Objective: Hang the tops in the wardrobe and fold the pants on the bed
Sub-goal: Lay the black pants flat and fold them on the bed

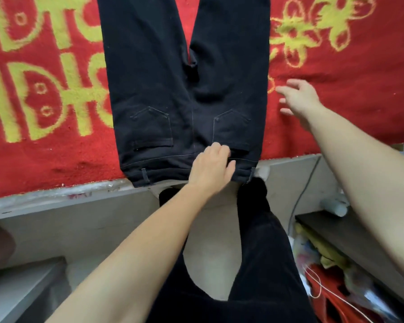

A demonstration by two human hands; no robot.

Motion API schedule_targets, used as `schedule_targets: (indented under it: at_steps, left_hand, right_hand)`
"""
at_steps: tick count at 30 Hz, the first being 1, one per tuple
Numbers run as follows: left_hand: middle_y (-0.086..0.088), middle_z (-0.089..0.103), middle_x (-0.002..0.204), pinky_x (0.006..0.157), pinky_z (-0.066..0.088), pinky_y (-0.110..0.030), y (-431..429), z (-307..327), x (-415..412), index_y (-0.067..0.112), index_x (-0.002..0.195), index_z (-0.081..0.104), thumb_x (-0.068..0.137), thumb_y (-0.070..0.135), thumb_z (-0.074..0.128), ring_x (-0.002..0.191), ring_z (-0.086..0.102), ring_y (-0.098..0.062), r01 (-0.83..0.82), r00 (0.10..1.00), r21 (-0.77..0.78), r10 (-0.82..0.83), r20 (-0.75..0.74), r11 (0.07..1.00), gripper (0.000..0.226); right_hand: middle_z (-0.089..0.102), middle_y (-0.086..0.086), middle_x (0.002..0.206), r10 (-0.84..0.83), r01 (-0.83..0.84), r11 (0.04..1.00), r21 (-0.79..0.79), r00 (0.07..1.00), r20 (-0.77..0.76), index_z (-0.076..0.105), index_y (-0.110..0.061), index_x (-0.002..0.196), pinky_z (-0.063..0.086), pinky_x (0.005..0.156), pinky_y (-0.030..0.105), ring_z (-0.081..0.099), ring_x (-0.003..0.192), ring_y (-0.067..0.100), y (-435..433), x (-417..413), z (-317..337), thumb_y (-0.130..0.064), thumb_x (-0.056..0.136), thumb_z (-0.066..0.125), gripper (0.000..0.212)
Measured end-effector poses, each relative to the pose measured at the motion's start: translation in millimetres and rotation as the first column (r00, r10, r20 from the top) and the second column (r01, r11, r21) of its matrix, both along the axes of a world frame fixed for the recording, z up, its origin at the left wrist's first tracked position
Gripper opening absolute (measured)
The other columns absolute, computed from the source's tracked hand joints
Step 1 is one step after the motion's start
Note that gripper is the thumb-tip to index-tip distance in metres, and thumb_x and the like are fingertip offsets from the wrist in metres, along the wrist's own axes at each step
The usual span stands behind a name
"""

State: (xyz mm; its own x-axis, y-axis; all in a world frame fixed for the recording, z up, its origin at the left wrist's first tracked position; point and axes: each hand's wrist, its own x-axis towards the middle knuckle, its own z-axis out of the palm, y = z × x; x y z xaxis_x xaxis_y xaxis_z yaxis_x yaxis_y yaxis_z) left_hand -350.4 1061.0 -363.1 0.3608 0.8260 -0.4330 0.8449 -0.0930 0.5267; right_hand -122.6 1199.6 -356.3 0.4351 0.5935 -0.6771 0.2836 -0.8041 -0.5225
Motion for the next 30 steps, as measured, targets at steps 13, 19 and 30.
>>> schedule_targets:
  at_steps: [13,19,30]
  left_hand:
    - [-0.001,0.062,0.092,0.065,0.036,-0.031,30,-34,108,0.015,0.089,0.065,0.076,0.03,0.062,0.091,0.058,-0.025,-0.376,0.906,-0.275,0.289,-0.31,0.885,0.02]
    - [0.011,0.049,0.056,0.058,0.038,-0.024,46,0,30,0.016,0.057,0.054,0.073,0.028,0.069,0.056,0.044,-0.011,-0.364,0.875,-0.63,0.484,0.023,0.686,0.025]
    - [0.007,0.073,0.087,0.081,0.048,-0.029,17,7,-194,0.015,0.09,0.076,0.091,0.013,0.06,0.085,0.064,-0.015,-0.729,0.655,-0.312,0.753,-0.059,0.61,0.016]
  right_hand:
    - [0.07,-0.002,0.11,0.046,-0.074,0.992,-0.106,0.969,-0.244,0.068,-0.015,0.115,0.049,0.064,0.017,0.067,0.092,0.008,99,1,-34,-0.021,0.089,0.068,0.026]
    - [0.068,0.0,0.084,0.055,-0.04,0.998,0.051,0.945,-0.323,0.062,-0.016,0.111,0.039,0.051,0.021,0.056,0.062,0.01,118,-42,7,-0.006,0.086,0.066,0.028]
    - [0.07,-0.003,0.122,0.249,-0.186,0.952,0.241,0.932,-0.263,0.065,-0.018,0.13,0.048,0.104,0.034,0.062,0.102,0.014,129,-278,-8,-0.019,0.09,0.065,0.04]
